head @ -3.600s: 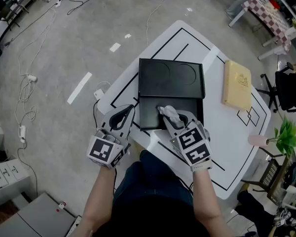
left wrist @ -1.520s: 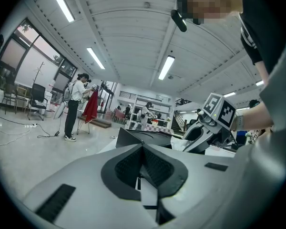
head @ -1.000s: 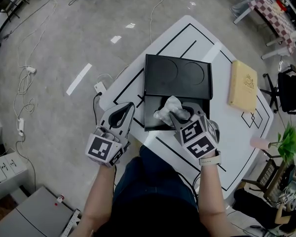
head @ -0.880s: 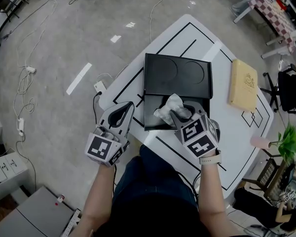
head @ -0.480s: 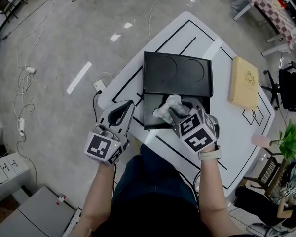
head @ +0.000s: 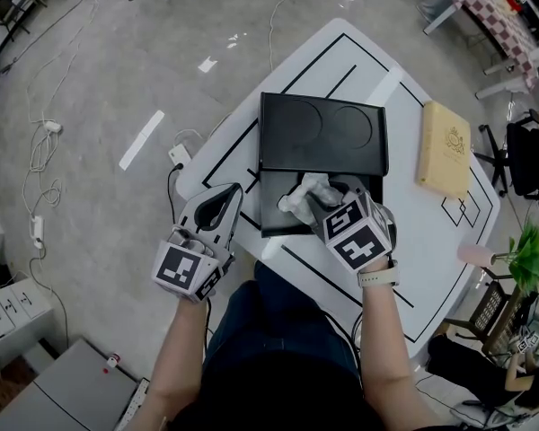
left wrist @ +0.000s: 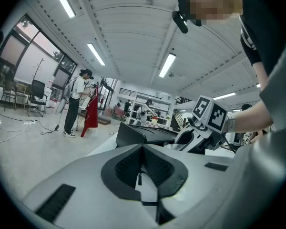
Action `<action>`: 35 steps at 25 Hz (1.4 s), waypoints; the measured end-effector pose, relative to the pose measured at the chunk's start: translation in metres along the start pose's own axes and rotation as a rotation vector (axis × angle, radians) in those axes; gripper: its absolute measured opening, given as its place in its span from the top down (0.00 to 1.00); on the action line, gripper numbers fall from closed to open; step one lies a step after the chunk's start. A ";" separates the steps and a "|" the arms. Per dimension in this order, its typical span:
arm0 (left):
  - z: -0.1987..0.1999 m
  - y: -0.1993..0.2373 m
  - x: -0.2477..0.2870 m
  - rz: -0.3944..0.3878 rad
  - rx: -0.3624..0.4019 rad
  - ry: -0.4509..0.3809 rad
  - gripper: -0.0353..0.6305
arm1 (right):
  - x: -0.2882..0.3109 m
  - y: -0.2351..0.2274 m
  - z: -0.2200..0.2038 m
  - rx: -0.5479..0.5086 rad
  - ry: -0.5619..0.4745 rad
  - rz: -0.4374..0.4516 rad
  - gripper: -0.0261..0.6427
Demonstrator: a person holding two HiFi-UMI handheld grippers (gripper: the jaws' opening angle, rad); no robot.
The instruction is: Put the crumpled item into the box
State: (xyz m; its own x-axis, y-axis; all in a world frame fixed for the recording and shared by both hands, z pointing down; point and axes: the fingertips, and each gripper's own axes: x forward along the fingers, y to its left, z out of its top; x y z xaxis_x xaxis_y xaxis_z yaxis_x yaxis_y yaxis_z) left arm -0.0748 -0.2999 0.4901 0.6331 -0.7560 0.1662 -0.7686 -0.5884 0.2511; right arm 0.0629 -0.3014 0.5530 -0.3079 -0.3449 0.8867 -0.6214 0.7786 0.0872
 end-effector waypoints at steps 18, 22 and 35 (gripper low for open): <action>0.001 -0.004 -0.005 -0.018 0.003 0.000 0.93 | -0.027 -0.009 0.000 0.144 -0.105 -0.064 0.65; 0.000 -0.005 -0.007 -0.015 0.004 0.001 0.93 | -0.039 -0.015 -0.006 0.139 -0.108 -0.099 0.65; -0.001 -0.017 -0.007 -0.040 0.012 0.010 0.93 | -0.040 -0.001 -0.012 0.082 -0.075 -0.068 0.65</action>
State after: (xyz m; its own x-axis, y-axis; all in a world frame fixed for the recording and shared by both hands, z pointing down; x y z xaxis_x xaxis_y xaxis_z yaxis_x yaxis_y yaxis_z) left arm -0.0657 -0.2841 0.4854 0.6639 -0.7293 0.1654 -0.7439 -0.6214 0.2458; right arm 0.0844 -0.2816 0.5230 -0.3146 -0.4362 0.8431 -0.6984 0.7079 0.1057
